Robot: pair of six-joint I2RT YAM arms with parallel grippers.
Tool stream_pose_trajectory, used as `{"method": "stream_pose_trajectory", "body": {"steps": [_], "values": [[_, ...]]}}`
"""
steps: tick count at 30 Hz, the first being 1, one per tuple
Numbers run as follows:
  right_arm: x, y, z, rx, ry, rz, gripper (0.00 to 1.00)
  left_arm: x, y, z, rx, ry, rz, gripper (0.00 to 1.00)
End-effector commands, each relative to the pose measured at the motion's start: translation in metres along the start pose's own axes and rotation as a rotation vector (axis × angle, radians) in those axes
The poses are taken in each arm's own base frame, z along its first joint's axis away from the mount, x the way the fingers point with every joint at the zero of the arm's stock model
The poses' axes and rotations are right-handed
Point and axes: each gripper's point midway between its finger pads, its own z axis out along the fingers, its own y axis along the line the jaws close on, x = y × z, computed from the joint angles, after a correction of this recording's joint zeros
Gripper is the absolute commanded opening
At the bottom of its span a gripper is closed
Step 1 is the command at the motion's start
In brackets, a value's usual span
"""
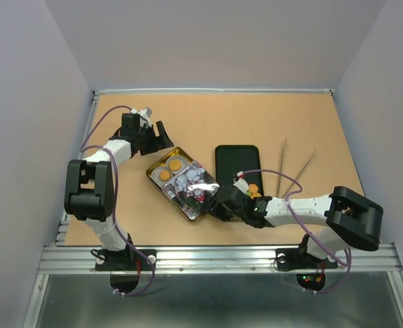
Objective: Pack the cookies
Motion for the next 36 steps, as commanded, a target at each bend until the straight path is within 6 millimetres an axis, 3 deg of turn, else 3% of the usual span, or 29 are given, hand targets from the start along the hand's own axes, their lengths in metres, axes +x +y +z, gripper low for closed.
{"method": "stream_pose_trajectory", "body": {"steps": [1, 15, 25, 32, 36], "values": [[-0.008, 0.040, 0.001, -0.085, -0.044, -0.010, 0.40, 0.007, -0.007, 0.000, 0.023, 0.013, 0.026, 0.87], [-0.008, 0.066, 0.013, -0.108, -0.039, -0.052, 0.40, 0.033, -0.022, -0.004, 0.058, 0.057, 0.049, 0.87], [-0.013, 0.073, 0.012, -0.123, -0.042, -0.080, 0.39, 0.046, -0.054, -0.004, 0.164, 0.100, 0.115, 0.87], [-0.015, 0.076, 0.008, -0.130, -0.041, -0.100, 0.39, 0.040, -0.064, -0.010, 0.194, 0.063, 0.103, 0.88], [-0.015, 0.075, 0.005, -0.132, -0.041, -0.096, 0.39, 0.022, -0.062, -0.016, 0.150, -0.016, 0.092, 0.88]]}}
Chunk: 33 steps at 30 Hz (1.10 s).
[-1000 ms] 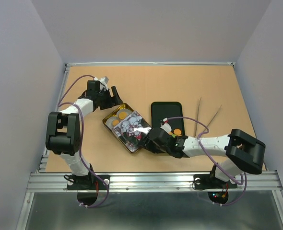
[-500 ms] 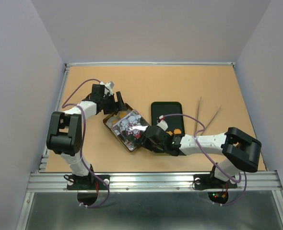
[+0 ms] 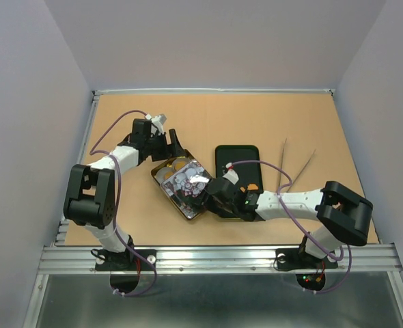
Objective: Pack the cookies
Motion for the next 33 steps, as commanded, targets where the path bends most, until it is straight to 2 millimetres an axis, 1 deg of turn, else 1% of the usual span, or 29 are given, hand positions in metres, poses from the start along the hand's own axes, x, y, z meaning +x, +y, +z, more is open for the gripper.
{"method": "stream_pose_trajectory", "body": {"steps": [1, 4, 7, 9, 10, 13, 15, 17, 19, 20, 22, 25, 27, 29, 31, 33], "values": [[-0.015, 0.034, -0.009, -0.081, -0.036, 0.008, 0.39, -0.028, -0.015, -0.019, 0.013, -0.126, 0.028, 0.88], [-0.014, 0.035, -0.012, -0.087, -0.031, 0.011, 0.38, -0.040, -0.017, -0.028, 0.010, -0.179, 0.036, 0.88], [-0.017, 0.043, -0.021, -0.114, -0.031, 0.011, 0.38, -0.043, -0.015, -0.031, 0.001, -0.191, 0.037, 0.88], [-0.019, 0.043, -0.026, -0.119, -0.034, 0.016, 0.38, -0.044, -0.014, -0.031, -0.008, -0.194, 0.041, 0.88], [-0.021, 0.045, -0.034, -0.134, -0.037, 0.022, 0.38, -0.043, -0.013, -0.031, -0.011, -0.190, 0.040, 0.88], [-0.025, 0.038, -0.045, -0.124, -0.047, 0.035, 0.38, -0.044, -0.013, -0.031, -0.014, -0.192, 0.044, 0.88], [-0.024, 0.029, -0.053, -0.114, -0.041, 0.050, 0.39, -0.045, -0.011, -0.031, -0.020, -0.193, 0.045, 0.88], [-0.015, 0.018, -0.057, -0.102, -0.018, 0.065, 0.43, -0.045, -0.009, -0.030, -0.022, -0.188, 0.043, 0.88], [-0.007, 0.009, -0.058, -0.087, -0.002, 0.069, 0.45, -0.047, -0.010, -0.030, -0.019, -0.192, 0.041, 0.88], [-0.002, -0.002, -0.056, -0.065, 0.007, 0.082, 0.47, -0.048, -0.009, -0.031, -0.022, -0.195, 0.038, 0.88], [0.008, -0.011, -0.055, -0.044, 0.023, 0.088, 0.48, -0.050, -0.008, -0.033, -0.020, -0.207, 0.025, 0.88], [0.016, -0.024, -0.052, -0.010, 0.029, 0.112, 0.47, -0.059, -0.006, -0.040, -0.020, -0.255, 0.017, 0.89], [0.018, -0.026, -0.050, -0.002, 0.028, 0.114, 0.44, -0.064, 0.002, -0.047, -0.069, -0.292, -0.002, 0.89], [0.020, -0.032, -0.050, 0.010, 0.029, 0.116, 0.43, -0.072, 0.013, -0.056, -0.145, -0.339, -0.015, 0.89], [0.022, -0.037, -0.050, 0.019, 0.030, 0.118, 0.43, -0.075, 0.022, -0.061, -0.200, -0.356, -0.028, 0.89], [0.025, -0.047, -0.049, 0.039, 0.031, 0.118, 0.42, -0.078, 0.030, -0.066, -0.254, -0.374, -0.032, 0.88]]}}
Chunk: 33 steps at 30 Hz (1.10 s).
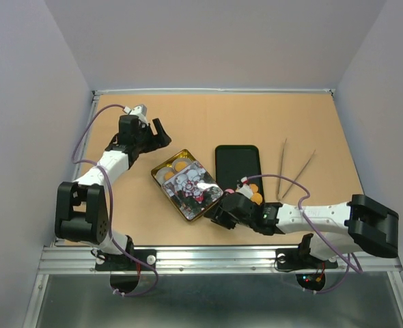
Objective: Pack the cookies
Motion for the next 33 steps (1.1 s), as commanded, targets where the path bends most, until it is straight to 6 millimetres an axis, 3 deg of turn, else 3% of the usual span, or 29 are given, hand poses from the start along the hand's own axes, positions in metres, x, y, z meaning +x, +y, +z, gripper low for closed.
{"method": "stream_pose_trajectory", "body": {"steps": [1, 6, 10, 15, 16, 22, 28, 33], "values": [[-0.002, -0.014, 0.002, 0.025, -0.033, 0.027, 0.42, -0.029, 0.013, -0.014, -0.111, -0.117, 0.004, 0.88], [-0.001, -0.022, 0.006, 0.051, -0.037, 0.027, 0.40, -0.024, 0.043, -0.008, -0.259, -0.085, 0.004, 0.87], [-0.004, -0.022, 0.011, 0.062, -0.058, 0.024, 0.40, -0.003, 0.059, 0.003, -0.322, 0.011, 0.009, 0.85], [-0.009, -0.013, 0.013, 0.049, -0.085, -0.002, 0.38, 0.013, 0.063, 0.014, -0.311, 0.089, 0.018, 0.79], [-0.009, -0.020, 0.014, 0.078, -0.087, -0.012, 0.38, 0.017, 0.063, 0.017, -0.307, 0.106, 0.024, 0.78], [-0.008, -0.027, 0.021, 0.125, -0.090, -0.029, 0.34, 0.024, 0.061, 0.022, -0.302, 0.138, 0.031, 0.77], [-0.005, -0.020, 0.034, 0.143, -0.089, -0.046, 0.33, 0.032, 0.057, 0.025, -0.295, 0.160, 0.047, 0.77], [-0.015, -0.019, 0.037, 0.160, -0.115, -0.040, 0.33, 0.043, 0.055, 0.029, -0.290, 0.203, 0.064, 0.76]]}}
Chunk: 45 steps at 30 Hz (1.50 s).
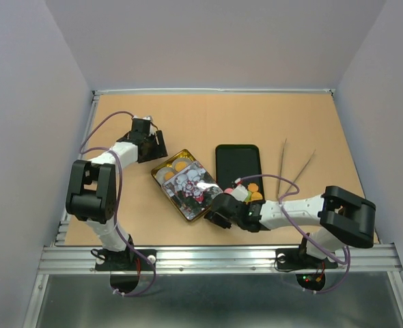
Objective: Pack the cookies
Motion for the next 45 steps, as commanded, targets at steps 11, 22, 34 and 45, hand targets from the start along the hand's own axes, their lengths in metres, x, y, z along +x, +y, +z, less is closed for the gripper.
{"method": "stream_pose_trajectory", "body": {"steps": [11, 22, 34, 45], "values": [[-0.021, 0.022, 0.014, 0.027, -0.065, -0.028, 0.33, 0.011, -0.019, 0.010, 0.037, 0.065, 0.069, 0.74], [-0.036, 0.042, 0.011, 0.001, -0.094, -0.030, 0.33, 0.024, -0.035, 0.009, 0.064, 0.095, 0.116, 0.72], [-0.051, 0.060, 0.015, -0.011, -0.112, -0.031, 0.33, 0.043, -0.050, 0.008, 0.114, 0.147, 0.163, 0.42], [-0.052, 0.080, 0.028, -0.016, -0.094, -0.052, 0.33, 0.050, -0.055, 0.007, 0.154, 0.175, 0.166, 0.29]]}}
